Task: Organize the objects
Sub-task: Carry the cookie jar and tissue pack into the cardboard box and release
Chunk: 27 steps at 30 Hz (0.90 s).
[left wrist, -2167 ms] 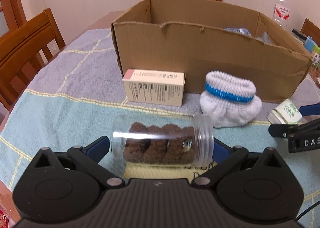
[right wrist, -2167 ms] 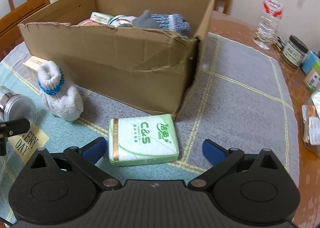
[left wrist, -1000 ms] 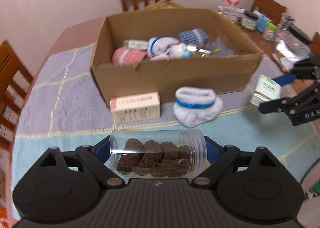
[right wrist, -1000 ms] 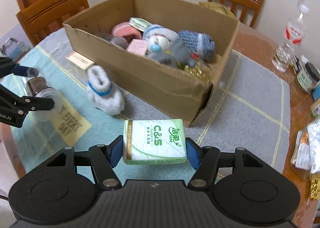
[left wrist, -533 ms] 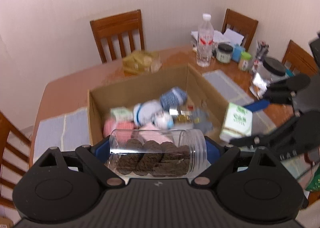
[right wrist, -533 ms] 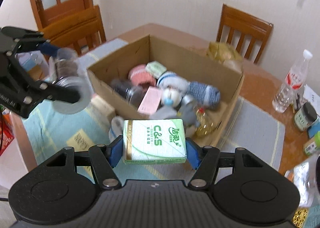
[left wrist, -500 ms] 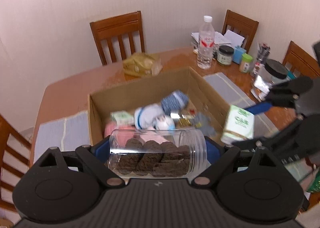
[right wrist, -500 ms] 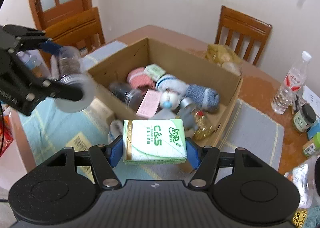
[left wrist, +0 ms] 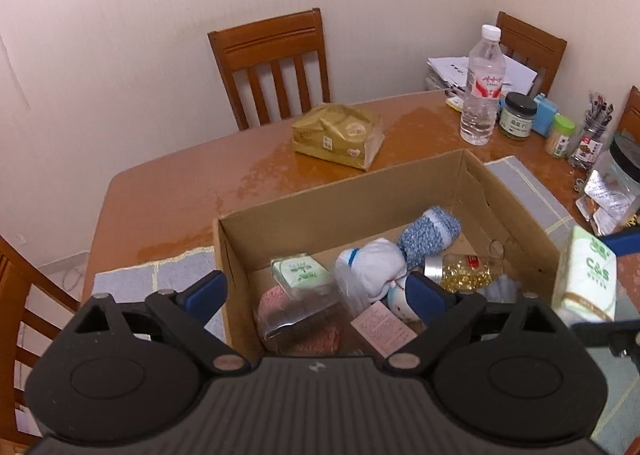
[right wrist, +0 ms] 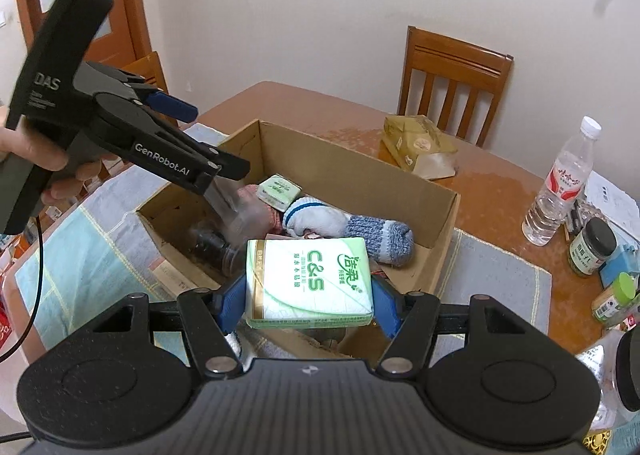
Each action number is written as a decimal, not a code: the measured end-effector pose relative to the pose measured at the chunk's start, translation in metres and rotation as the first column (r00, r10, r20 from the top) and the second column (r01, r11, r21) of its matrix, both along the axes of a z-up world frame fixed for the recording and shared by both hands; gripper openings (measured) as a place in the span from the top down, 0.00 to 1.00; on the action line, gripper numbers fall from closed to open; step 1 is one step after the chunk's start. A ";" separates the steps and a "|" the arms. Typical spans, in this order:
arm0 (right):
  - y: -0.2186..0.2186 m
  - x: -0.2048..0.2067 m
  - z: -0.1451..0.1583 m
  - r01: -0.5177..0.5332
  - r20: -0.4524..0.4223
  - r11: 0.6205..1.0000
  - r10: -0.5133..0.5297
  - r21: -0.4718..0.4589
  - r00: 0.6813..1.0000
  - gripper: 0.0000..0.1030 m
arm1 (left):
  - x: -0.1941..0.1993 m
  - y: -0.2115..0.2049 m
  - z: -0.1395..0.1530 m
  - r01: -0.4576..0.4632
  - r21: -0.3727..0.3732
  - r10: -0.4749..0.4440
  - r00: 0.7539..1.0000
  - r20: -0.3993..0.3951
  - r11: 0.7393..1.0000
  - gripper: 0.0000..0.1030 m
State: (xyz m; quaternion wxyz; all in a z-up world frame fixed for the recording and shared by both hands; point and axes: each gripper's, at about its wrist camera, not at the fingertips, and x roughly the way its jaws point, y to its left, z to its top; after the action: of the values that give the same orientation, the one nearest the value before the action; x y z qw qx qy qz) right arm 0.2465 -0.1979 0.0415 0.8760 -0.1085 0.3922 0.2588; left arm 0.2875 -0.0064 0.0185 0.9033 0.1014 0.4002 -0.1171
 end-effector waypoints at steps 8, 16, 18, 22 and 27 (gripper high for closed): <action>0.016 0.010 -0.004 0.020 -0.015 1.000 -0.021 -0.018 1.000 0.33 | -0.005 0.018 -0.001 0.019 -0.020 -0.019 0.999 -0.027 1.000 0.06; 0.039 0.016 -0.007 0.043 -0.027 0.998 -0.044 -0.045 0.999 0.33 | -0.011 0.038 0.008 0.044 -0.068 -0.047 0.998 -0.043 0.997 0.05; 0.046 0.018 -0.007 0.052 -0.026 0.998 -0.053 -0.046 0.998 0.33 | -0.011 0.042 0.011 0.056 -0.070 -0.059 0.998 -0.038 0.996 0.05; 0.058 0.018 -0.005 0.067 -0.026 0.997 -0.069 -0.040 0.997 0.11 | -0.015 0.049 0.015 0.087 -0.067 -0.089 0.996 -0.029 0.994 0.03; 0.066 0.011 0.000 0.119 0.011 0.992 -0.118 -0.044 0.993 0.00 | -0.017 0.058 0.014 0.103 -0.071 -0.106 0.994 -0.027 0.992 0.03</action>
State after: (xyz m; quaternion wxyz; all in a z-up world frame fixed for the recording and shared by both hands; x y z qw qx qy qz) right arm 0.2571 -0.1318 0.0414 0.8889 -0.1058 0.3998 0.1970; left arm 0.2700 0.0513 0.0326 0.8925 0.0888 0.4040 -0.1797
